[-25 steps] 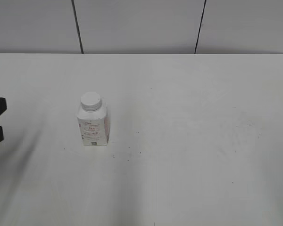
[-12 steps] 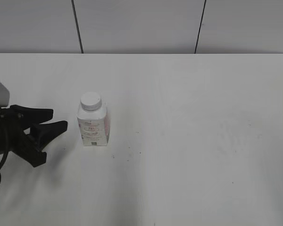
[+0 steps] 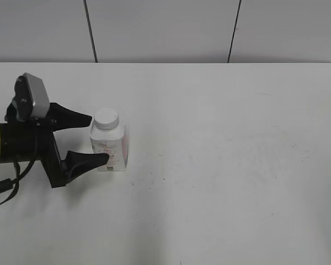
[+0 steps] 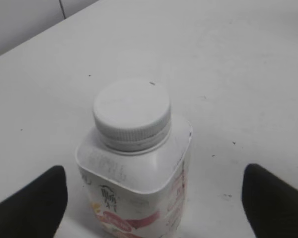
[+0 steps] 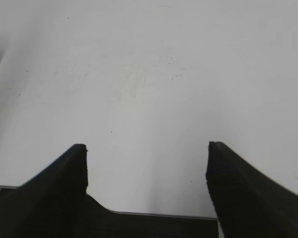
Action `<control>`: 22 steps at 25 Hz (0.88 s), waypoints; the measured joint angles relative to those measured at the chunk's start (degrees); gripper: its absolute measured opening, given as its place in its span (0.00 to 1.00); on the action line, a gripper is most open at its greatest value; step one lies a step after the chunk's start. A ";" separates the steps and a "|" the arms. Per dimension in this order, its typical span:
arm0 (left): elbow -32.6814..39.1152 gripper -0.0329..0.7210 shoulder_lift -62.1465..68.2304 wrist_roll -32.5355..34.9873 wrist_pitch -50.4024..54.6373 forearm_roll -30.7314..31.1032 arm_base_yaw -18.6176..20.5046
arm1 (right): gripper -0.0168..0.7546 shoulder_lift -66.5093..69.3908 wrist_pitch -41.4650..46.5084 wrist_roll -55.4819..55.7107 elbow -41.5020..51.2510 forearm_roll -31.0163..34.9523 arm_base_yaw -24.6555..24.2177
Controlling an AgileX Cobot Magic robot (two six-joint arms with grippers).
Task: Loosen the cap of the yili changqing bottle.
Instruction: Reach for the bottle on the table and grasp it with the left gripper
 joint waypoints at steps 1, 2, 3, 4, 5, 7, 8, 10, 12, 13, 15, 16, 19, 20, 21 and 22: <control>-1.29 0.91 1.20 -0.47 0.05 1.43 0.00 | 0.78 0.00 0.00 -0.04 0.00 0.00 0.00; -2.56 0.91 2.20 -1.12 0.05 2.65 0.00 | 0.78 0.00 0.00 -0.04 0.00 0.00 0.00; -3.63 0.91 3.43 -1.66 0.05 3.58 0.00 | 0.78 0.00 0.00 -0.04 0.00 0.00 0.00; -4.89 0.91 4.65 -2.12 0.00 4.60 0.00 | 0.78 0.00 0.00 -0.04 0.00 0.00 0.00; -6.05 0.91 5.65 -2.38 -0.07 5.50 0.00 | 0.78 0.00 0.00 -0.04 0.00 0.00 0.00; -7.92 0.90 7.82 -2.77 -0.29 6.54 0.00 | 0.78 0.00 0.00 -0.04 0.00 0.00 0.00; -8.82 0.90 8.82 -2.77 -0.49 7.02 0.00 | 0.78 0.00 0.00 -0.04 0.00 0.00 0.00; -10.27 0.89 10.56 -2.77 -1.11 7.81 0.00 | 0.78 0.00 0.00 -0.04 0.00 0.00 0.00; -11.69 0.87 12.35 -2.82 -1.77 8.59 0.00 | 0.78 0.00 0.00 -0.04 0.00 0.00 0.00; -12.36 0.87 13.10 -2.82 -2.33 8.92 0.05 | 0.78 0.00 0.00 -0.04 0.00 0.00 0.00; -13.76 0.84 14.84 -2.82 -3.34 9.79 0.05 | 0.78 0.00 0.00 -0.04 0.00 0.00 0.00; -14.58 0.82 15.53 -3.17 -3.64 10.39 0.05 | 0.78 0.00 0.00 -0.04 0.00 0.00 0.00; -16.88 0.81 17.78 -4.48 -4.33 12.33 0.05 | 0.78 0.00 0.00 -0.04 0.00 0.00 0.00; -17.68 0.80 18.34 -4.90 -4.72 13.33 0.14 | 0.78 0.00 0.00 -0.04 0.00 0.00 0.00; -18.29 0.80 18.97 -5.25 -5.37 14.17 0.24 | 0.78 0.00 0.00 -0.04 0.00 0.00 0.00; -18.91 0.80 19.57 -5.53 -6.07 14.99 0.45 | 0.78 0.00 0.00 -0.04 0.00 0.00 0.00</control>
